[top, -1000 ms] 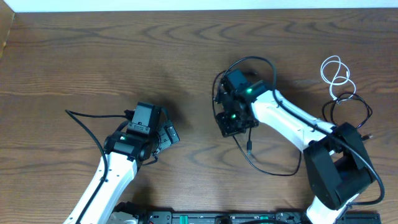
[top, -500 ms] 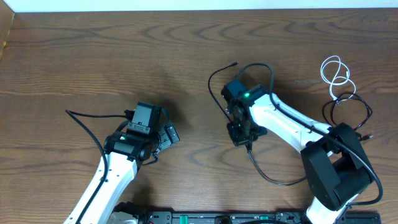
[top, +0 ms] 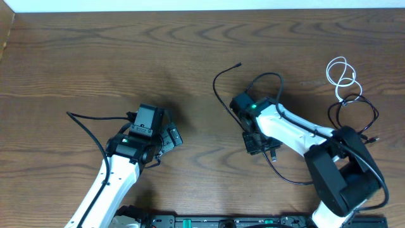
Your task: Untangle cables
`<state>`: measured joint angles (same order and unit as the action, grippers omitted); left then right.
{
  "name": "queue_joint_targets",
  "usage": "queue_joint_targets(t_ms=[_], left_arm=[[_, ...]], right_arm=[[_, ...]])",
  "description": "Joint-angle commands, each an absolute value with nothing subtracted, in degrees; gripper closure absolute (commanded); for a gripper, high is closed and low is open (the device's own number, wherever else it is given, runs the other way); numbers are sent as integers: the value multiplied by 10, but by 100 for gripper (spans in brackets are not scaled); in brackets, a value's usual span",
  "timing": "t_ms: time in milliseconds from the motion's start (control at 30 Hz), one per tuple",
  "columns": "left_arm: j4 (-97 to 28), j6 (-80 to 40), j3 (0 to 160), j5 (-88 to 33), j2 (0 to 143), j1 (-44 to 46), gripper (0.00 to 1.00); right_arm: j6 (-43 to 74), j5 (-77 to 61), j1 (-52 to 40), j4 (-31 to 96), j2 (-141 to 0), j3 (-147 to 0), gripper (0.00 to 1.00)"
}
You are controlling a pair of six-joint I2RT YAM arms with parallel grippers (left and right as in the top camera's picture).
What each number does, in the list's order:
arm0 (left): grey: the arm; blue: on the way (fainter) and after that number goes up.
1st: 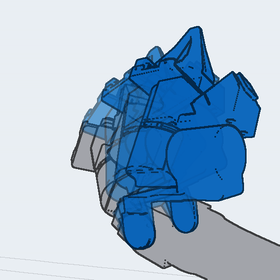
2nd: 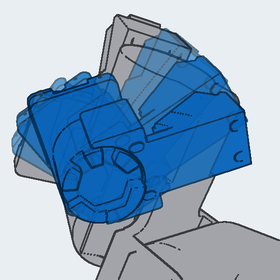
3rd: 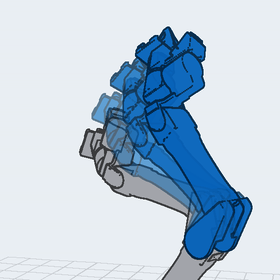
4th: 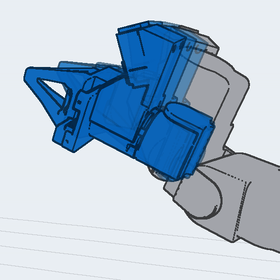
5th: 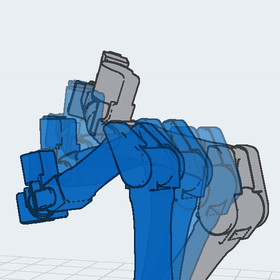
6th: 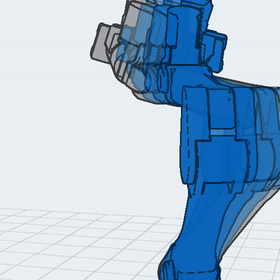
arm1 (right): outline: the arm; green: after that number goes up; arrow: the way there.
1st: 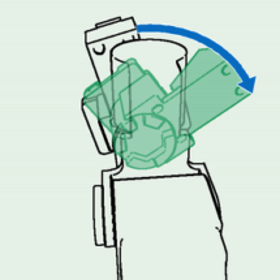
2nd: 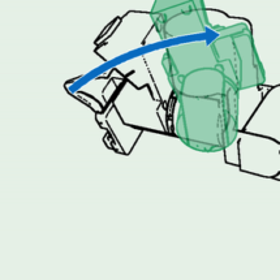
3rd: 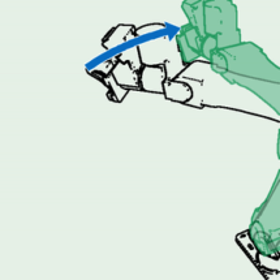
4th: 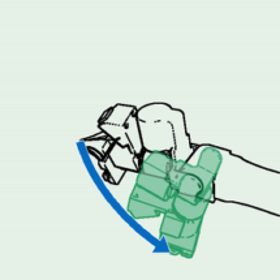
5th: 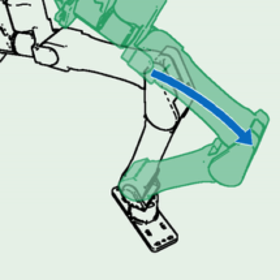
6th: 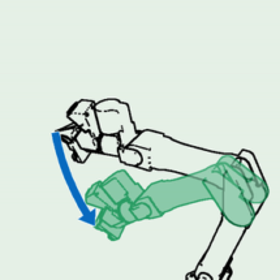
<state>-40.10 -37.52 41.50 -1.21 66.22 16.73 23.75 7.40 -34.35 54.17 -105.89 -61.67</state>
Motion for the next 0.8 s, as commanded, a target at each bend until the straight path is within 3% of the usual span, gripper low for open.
queue_joint_targets(t_ms=[0,167,433,600,767], left_arm=[[-403,-378,420,-10,659,168,2],[-403,-378,420,-10,659,168,2],[-403,-378,420,-10,659,168,2],[-403,-378,420,-10,659,168,2],[-403,-378,420,-10,659,168,2]], right_arm=[[265,87,-342,524,-1077,-582,45],[271,83,-342,515,-1077,-576,23],[254,80,-338,573,-1074,-638,23],[151,-27,-334,579,-1049,-674,23],[149,-32,-320,583,-1019,-679,22]])
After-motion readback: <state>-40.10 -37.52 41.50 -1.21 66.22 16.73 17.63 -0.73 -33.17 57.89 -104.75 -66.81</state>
